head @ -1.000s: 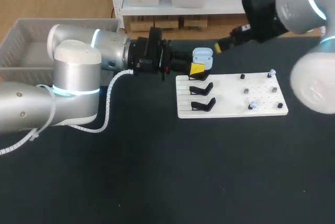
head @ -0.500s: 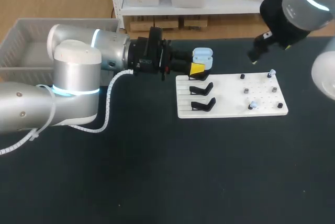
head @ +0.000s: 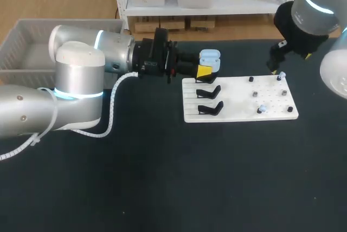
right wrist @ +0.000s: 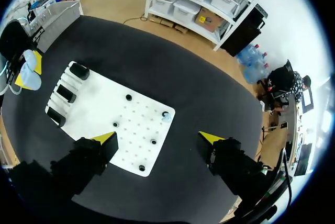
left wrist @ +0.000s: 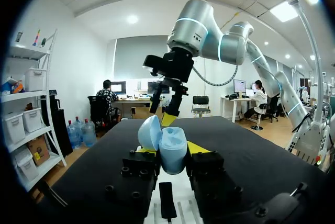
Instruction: Pick up each earbud case from the left stands, insert the matching earbuds, close the lid, and place the case in the box.
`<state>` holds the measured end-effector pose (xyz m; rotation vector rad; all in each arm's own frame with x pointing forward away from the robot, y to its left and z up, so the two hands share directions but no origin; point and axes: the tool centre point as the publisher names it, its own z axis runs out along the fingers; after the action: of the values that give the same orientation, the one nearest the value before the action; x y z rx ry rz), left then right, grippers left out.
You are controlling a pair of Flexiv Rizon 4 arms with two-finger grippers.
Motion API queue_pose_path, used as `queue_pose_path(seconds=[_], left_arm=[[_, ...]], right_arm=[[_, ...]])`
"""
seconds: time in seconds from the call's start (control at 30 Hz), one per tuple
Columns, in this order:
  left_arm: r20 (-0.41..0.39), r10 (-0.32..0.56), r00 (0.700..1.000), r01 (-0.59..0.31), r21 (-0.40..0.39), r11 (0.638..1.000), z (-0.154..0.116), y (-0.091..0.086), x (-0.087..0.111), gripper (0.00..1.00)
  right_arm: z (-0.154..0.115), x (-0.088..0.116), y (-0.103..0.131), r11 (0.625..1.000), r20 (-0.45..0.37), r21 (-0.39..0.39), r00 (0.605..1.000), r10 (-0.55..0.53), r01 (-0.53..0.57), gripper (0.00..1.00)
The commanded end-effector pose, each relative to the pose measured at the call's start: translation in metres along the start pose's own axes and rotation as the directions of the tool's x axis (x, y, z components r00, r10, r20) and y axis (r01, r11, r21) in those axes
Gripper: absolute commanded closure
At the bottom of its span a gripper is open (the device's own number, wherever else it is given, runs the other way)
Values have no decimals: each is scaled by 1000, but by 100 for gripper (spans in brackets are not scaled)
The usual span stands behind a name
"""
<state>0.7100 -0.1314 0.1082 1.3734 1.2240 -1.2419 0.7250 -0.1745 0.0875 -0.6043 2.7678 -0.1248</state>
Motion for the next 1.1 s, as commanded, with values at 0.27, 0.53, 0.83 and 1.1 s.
queue_pose_path(seconds=[0.27,0.53,0.83,1.1], left_arm=[[2,3,1000,-3,-5,1000,0,-1,1,100],[2,3,1000,-3,-5,1000,0,-1,1,100],[2,3,1000,-3,-5,1000,0,-1,1,100],[2,3,1000,-3,-5,1000,0,-1,1,100]], right_arm=[[42,-6,-4,998,-82,-60,997,4,-9,0],[55,-3,-10,996,-86,-82,996,-31,24,8],[64,-4,-14,995,-61,-86,996,-64,59,37],[68,-3,-14,993,-56,-91,995,-85,80,54]])
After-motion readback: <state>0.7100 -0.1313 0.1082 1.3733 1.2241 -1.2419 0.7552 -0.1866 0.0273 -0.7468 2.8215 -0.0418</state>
